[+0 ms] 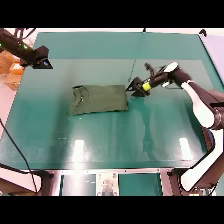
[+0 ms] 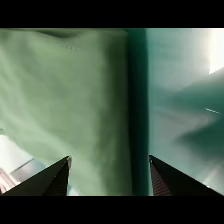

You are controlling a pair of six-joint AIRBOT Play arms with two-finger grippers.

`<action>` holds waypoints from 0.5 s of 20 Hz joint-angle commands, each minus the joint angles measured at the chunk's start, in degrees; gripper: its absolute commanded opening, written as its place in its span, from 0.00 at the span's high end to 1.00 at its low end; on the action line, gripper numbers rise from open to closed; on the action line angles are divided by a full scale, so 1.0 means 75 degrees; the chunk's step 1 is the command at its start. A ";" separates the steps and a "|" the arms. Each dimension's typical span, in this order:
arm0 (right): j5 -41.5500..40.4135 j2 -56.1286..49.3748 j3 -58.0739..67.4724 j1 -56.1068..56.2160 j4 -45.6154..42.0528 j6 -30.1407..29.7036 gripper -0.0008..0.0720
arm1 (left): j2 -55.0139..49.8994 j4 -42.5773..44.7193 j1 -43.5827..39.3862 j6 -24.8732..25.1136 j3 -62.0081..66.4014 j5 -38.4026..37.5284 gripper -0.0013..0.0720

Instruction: Fold the shirts.

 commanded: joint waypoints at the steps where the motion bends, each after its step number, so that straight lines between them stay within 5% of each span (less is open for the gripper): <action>1: -0.0650 -0.0434 -0.0493 0.0527 0.1274 -0.0490 0.25 | 0.0000 -0.0003 0.0003 0.0000 0.0006 -0.0020 0.95; 4: -0.1026 -0.0539 -0.0079 0.1049 0.1396 -0.0475 0.59 | 0.0000 -0.0003 0.0003 0.0000 0.0006 -0.0085 0.95; 5: -0.0886 -0.0530 0.0187 0.1096 0.1396 -0.0478 0.85 | 0.0000 0.0000 0.0003 0.0000 0.0006 -0.0099 0.95; 6: -0.0615 -0.0513 0.0530 0.1093 0.1393 -0.0458 0.97 | 0.0000 -0.0003 0.0003 0.0000 0.0006 -0.0105 0.95; 10: 0.0061 0.0356 0.2130 0.0277 0.1361 -0.0061 0.97 | 0.0000 0.0000 0.0003 0.0003 0.0006 -0.0134 0.95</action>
